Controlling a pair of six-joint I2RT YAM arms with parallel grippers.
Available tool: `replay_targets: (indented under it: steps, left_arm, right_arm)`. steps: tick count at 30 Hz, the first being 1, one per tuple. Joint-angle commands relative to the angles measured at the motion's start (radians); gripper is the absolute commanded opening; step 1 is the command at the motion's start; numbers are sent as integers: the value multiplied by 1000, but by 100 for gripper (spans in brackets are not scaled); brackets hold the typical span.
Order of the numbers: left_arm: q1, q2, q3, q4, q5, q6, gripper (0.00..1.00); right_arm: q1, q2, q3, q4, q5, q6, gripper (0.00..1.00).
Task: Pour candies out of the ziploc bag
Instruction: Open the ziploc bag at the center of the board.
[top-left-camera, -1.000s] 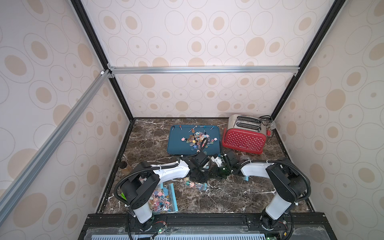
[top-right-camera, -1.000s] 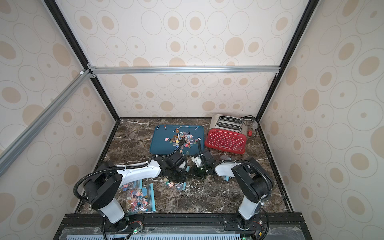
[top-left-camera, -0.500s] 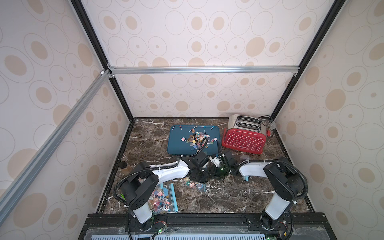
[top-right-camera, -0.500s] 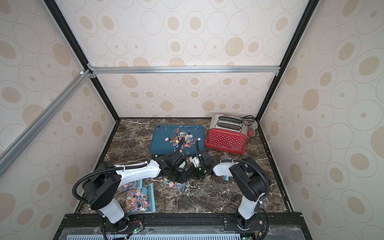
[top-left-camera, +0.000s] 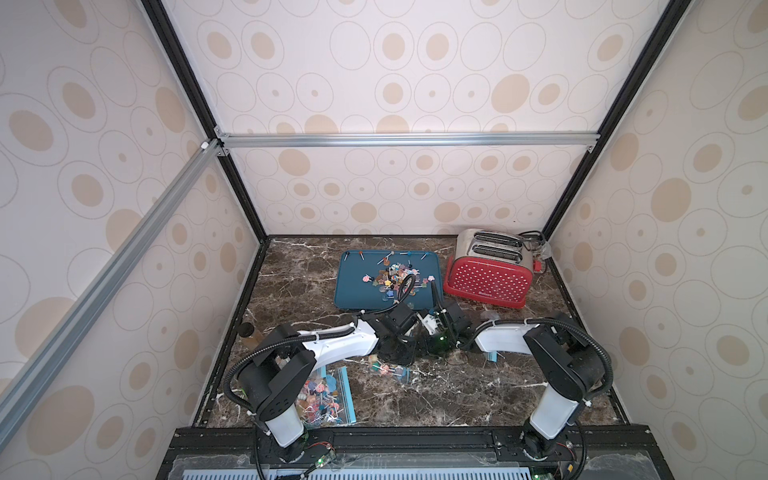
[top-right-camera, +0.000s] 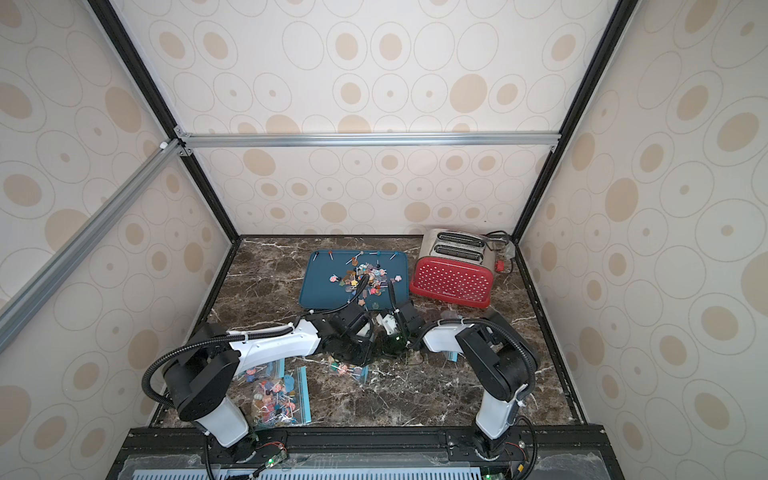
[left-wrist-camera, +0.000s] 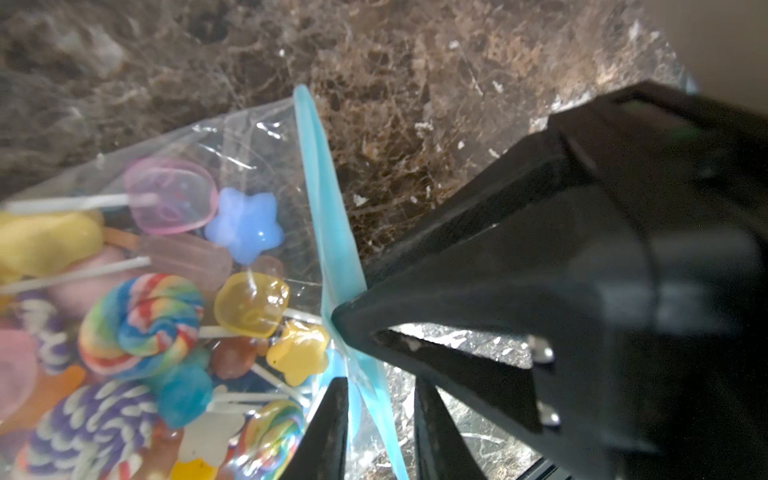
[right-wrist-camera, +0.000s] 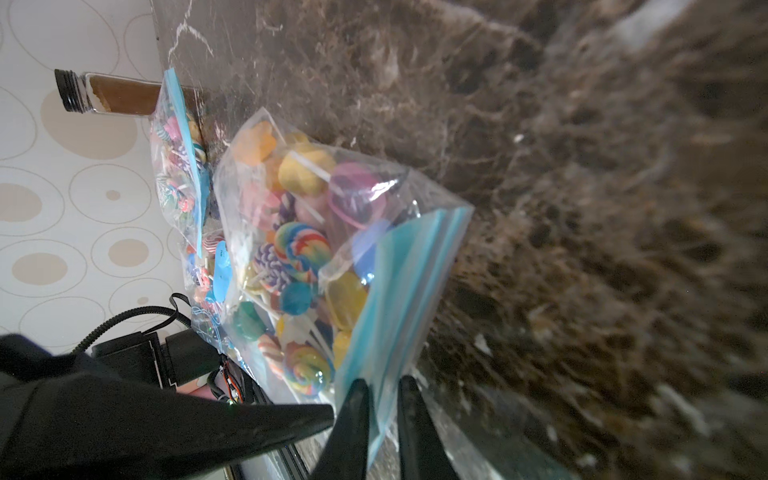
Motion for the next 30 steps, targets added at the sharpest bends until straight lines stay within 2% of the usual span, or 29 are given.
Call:
replay_targets:
  steps: [1, 14, 30]
  left_arm:
    - [7, -41, -8, -30, -24, 15, 29]
    - [6, -17, -2, -3, -21, 15, 29]
    - [9, 38, -9, 51, 5, 7, 23]
  right_arm:
    - [9, 21, 20, -2, 17, 9, 16]
    - [9, 0, 10, -12, 35, 2, 0]
    - [10, -65, -3, -47, 47, -20, 0]
